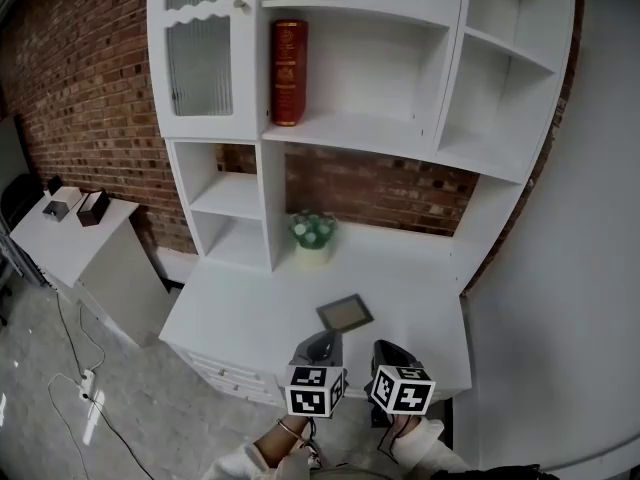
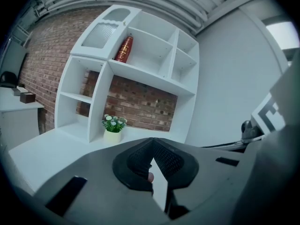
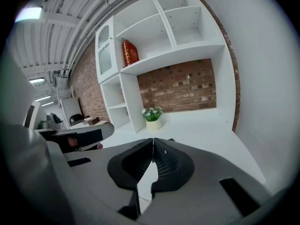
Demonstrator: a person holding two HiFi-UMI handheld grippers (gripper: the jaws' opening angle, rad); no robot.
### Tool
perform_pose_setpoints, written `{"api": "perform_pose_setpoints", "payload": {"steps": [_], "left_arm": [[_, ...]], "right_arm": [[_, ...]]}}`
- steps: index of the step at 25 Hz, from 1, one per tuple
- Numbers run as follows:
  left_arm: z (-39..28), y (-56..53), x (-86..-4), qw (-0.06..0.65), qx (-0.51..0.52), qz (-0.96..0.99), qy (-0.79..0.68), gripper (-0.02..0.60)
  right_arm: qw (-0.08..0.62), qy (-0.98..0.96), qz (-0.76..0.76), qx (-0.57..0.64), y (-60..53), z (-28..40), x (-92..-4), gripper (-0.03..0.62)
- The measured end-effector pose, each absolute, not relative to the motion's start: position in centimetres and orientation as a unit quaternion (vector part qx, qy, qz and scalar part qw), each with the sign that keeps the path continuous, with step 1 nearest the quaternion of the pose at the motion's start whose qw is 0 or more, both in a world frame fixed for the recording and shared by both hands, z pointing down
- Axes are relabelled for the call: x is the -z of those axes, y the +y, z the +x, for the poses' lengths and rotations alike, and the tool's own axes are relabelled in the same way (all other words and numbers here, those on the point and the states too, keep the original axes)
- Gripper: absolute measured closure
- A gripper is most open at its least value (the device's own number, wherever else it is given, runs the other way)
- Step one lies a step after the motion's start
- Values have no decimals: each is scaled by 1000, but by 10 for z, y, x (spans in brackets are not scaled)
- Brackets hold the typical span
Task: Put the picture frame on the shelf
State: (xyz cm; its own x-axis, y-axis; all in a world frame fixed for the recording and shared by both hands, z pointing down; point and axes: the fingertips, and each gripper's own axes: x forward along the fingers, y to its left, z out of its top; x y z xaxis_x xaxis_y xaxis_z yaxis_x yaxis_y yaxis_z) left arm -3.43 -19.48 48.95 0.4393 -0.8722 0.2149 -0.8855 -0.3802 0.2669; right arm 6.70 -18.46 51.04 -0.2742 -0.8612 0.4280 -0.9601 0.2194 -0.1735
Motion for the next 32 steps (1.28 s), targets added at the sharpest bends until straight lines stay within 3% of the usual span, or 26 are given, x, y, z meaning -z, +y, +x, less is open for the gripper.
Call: {"api": "perform_pose_setpoints", "payload": {"steps": [14, 32], "left_arm": [[-50, -244, -537, 228, -54, 827, -511, 574], [-48, -310, -549, 227, -70, 805, -543, 574]], "right_arm": [[128, -728, 626, -251, -223, 75, -540, 569], [130, -749, 595, -261, -300, 81, -551, 569]]}}
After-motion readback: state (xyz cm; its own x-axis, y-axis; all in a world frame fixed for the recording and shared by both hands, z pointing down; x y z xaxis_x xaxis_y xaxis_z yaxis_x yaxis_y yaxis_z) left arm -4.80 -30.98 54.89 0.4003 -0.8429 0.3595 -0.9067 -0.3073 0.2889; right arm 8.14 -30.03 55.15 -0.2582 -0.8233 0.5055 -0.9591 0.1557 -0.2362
